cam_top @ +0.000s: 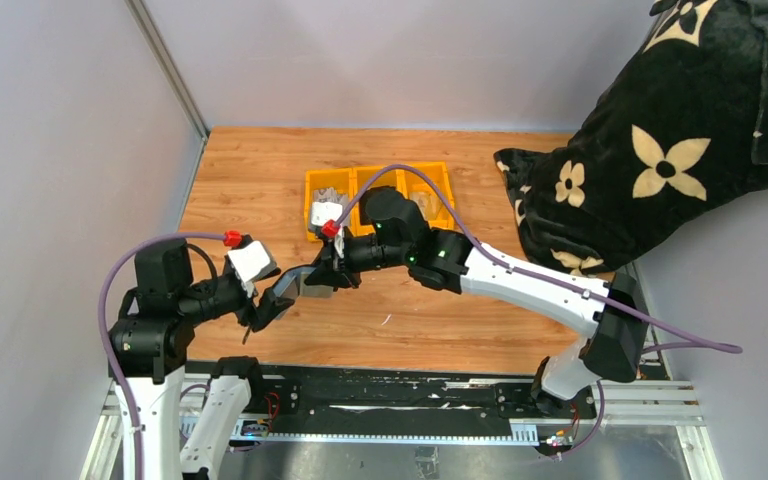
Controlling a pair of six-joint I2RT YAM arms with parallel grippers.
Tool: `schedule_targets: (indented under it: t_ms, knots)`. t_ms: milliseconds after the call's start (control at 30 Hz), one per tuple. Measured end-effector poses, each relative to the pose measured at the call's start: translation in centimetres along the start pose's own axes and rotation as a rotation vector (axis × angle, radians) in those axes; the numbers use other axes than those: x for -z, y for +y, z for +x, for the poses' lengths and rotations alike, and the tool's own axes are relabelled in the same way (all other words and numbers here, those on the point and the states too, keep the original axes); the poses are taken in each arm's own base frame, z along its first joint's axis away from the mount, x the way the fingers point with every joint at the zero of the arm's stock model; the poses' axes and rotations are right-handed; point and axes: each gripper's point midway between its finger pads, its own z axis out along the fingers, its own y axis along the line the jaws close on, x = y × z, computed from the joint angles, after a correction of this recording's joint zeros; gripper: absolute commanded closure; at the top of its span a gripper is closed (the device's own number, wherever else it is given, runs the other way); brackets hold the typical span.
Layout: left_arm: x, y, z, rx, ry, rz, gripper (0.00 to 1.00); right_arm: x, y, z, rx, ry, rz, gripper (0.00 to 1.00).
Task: Take the credit cards out of the card holder
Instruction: Remove the credit card from the card holder.
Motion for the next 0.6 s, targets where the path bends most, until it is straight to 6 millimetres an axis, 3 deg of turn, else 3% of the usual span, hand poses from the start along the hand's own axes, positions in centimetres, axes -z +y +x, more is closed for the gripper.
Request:
schedule_targets:
  t_ms: [300, 600]
  knots:
    - [-1.0, -0.7, -0.8, 0.099, -0.061, 0.065, 0.35, 2.3, 1.8, -2.4, -0.117, -0.074, -0.034, 1.00]
    - [-0.5, -1.7, -1.7, 0.083, -0.112, 0.079, 0.59, 4.3, 1.6, -4.7, -0.199, -0.188, -0.052, 1.00]
